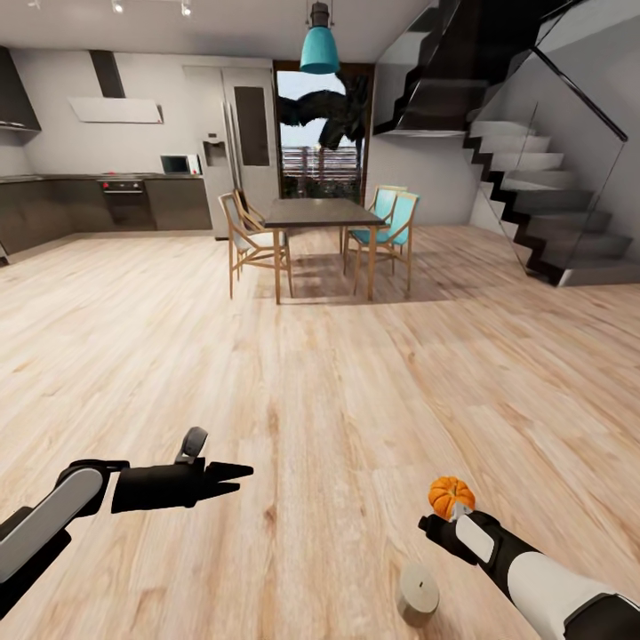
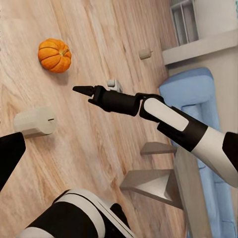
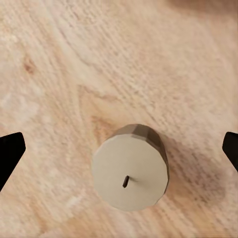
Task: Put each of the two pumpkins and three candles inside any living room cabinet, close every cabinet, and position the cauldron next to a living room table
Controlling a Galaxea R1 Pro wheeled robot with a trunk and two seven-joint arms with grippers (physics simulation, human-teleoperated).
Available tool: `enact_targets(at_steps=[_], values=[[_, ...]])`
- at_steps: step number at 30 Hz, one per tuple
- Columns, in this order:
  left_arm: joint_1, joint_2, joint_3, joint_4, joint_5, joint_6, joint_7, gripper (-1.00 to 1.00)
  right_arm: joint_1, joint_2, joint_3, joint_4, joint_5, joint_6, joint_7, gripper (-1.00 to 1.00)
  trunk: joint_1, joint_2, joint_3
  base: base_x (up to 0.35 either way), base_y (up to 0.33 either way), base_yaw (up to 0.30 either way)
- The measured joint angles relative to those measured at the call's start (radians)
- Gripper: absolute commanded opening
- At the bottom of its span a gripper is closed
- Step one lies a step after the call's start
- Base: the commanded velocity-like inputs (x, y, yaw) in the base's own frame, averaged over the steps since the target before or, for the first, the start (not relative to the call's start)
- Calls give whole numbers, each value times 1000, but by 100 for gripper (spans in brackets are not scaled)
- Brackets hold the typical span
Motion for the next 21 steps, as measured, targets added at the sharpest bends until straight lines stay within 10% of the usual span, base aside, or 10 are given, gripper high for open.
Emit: enact_targets(at_steps=[21], values=[[0, 3, 1, 4, -7, 0, -115, 100, -1, 0, 1, -12, 3, -1, 3, 100, 9, -5, -81, 0, 0, 0]])
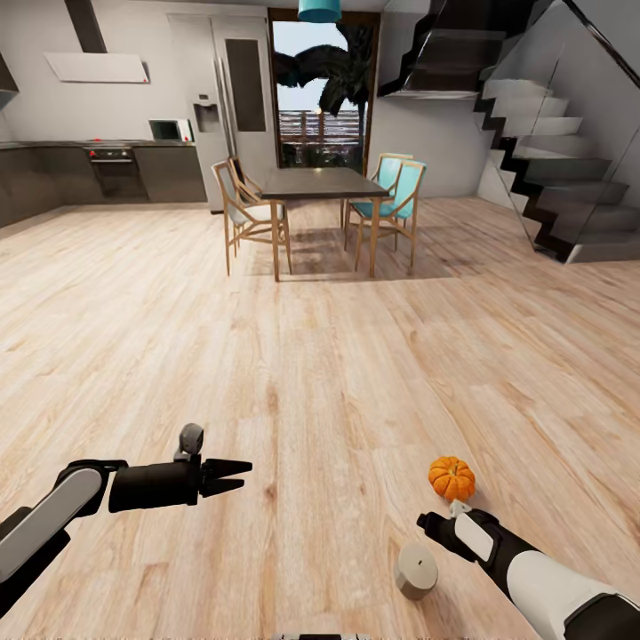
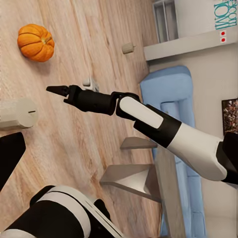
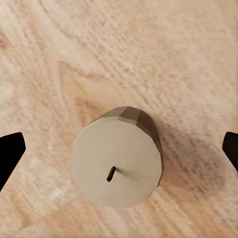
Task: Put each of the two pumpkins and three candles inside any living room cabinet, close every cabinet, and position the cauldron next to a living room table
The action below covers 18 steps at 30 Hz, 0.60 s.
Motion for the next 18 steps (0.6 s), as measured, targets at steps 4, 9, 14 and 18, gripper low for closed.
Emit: enact_targets(at_steps=[4, 9, 14, 18], values=[[0, 0, 2, 0, 1, 0, -2, 100, 0, 0, 0, -1, 0, -2, -1, 100, 2, -1, -15, 0, 0, 0], [0, 1, -4, 0, 3, 1, -50, 100, 0, 0, 0, -1, 0, -8, -1, 100, 4, -2, -35, 0, 0, 0], [1, 3, -5, -1, -3, 1, -125, 100, 0, 0, 0, -1, 0, -9, -1, 100, 6, -3, -54, 0, 0, 0], [1, 3, -5, -2, -5, 1, -140, 100, 1, 0, 0, -1, 0, -9, -1, 100, 7, -4, -58, 0, 0, 0]])
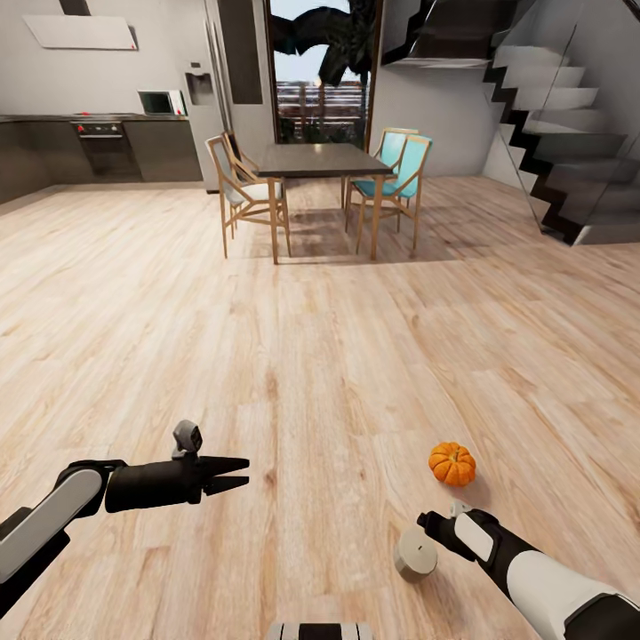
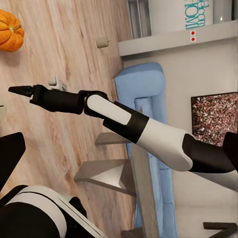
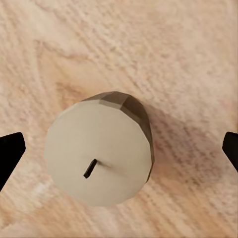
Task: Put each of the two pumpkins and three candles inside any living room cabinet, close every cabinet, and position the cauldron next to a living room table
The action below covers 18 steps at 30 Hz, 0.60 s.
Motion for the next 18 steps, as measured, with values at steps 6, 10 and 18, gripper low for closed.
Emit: enact_targets(at_steps=[6, 10, 18], values=[[0, 1, -1, -1, -1, 0, -2, 100, 0, 0, 0, 0, 0, 0, 0, 100, 0, 0, 0, 0, 0, 0], [0, 2, -1, -1, -1, 0, -2, 100, 1, 1, 0, -1, 0, -1, 1, 100, 0, 0, 0, 0, 0, 0], [0, 2, -1, -1, -1, 0, -2, 100, 1, 13, 50, 4, -2, -2, 0, 100, 0, 0, 0, 15, 78, 0]])
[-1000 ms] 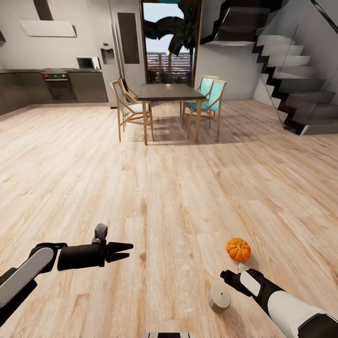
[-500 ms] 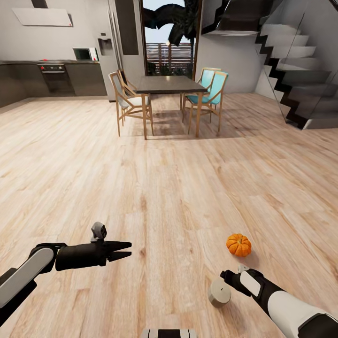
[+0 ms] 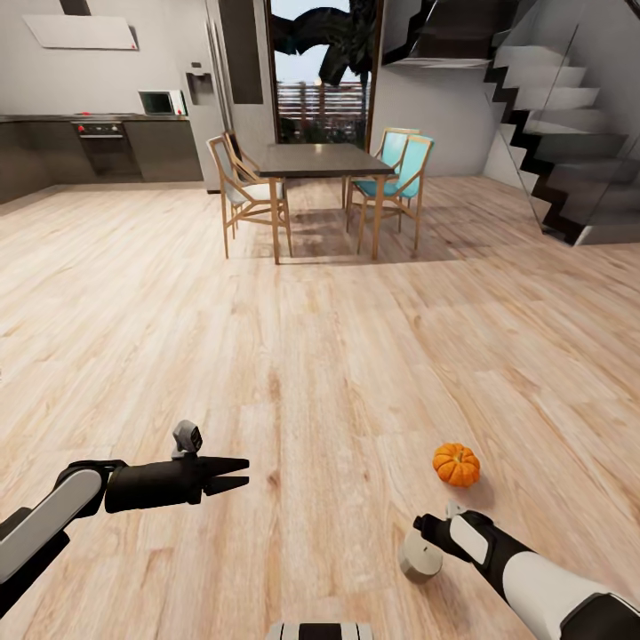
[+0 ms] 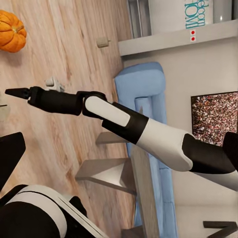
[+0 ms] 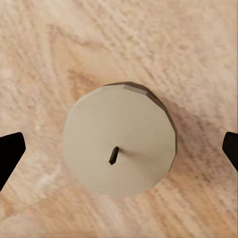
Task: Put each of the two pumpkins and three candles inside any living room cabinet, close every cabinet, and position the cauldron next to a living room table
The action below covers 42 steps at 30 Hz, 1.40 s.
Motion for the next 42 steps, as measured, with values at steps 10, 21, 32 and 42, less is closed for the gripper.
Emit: enact_targets(at_steps=[10, 21, 32, 42], values=[[0, 0, 0, 0, -3, 0, 0, 100, 0, 1, 5, 6, -2, 0, 0, 100, 0, 0, 0, 97, 2, 0], [0, 0, 0, 0, -4, 0, 0, 100, 0, 1, 5, 7, -1, 0, -1, 100, 0, 0, 0, 71, -3, 0], [0, 0, 0, 0, -4, 0, 0, 100, 0, 1, 5, 7, -2, -1, -1, 100, 4, -2, -31, 0, 0, 0], [0, 0, 0, 0, -5, 0, 0, 100, 0, 1, 5, 7, -3, -3, -2, 100, 7, -4, -62, 0, 0, 0]])
